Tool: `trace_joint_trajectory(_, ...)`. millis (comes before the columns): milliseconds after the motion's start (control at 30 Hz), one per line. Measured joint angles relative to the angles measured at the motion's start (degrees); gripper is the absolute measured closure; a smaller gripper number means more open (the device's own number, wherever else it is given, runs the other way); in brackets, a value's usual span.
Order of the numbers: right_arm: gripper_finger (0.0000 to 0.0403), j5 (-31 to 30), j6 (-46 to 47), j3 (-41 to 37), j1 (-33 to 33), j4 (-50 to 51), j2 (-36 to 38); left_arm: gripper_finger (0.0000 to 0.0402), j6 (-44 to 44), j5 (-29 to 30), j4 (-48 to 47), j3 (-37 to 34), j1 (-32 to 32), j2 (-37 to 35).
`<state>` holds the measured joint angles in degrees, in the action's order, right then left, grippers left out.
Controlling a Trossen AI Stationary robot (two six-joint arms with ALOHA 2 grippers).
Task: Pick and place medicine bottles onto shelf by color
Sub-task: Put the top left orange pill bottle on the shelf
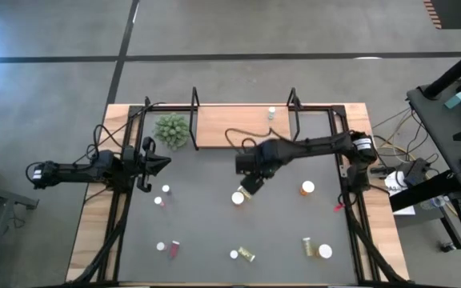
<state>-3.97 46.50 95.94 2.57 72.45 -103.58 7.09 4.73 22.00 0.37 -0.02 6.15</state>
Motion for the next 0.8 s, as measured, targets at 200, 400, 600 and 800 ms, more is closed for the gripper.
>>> trace_joint_trajectory(200, 0.0179, 0.0, 0.0, -5.1, 2.2, -8.1, 0.0, 0.0402, 0.0, 0.0, 0.0, 0.0, 0.0, 0.0)
trace_joint_trajectory(400, 0.0179, 1.6, -0.2, -7.3, 2.4, -14.8, 0.0, 0.0402, 0.0, 0.0, 0.0, 0.0, 0.0, 0.0)
trace_joint_trajectory(600, 0.0179, 1.6, -3.6, -8.1, 2.9, -17.8, -0.3, 0.0402, 0.0, 0.0, 0.0, 0.0, 0.0, 0.0)
trace_joint_trajectory(800, 0.0179, 2.9, -1.8, -7.1, 2.8, -17.1, -0.5, 0.0402, 0.0, 0.0, 0.0, 0.0, 0.0, 0.0)
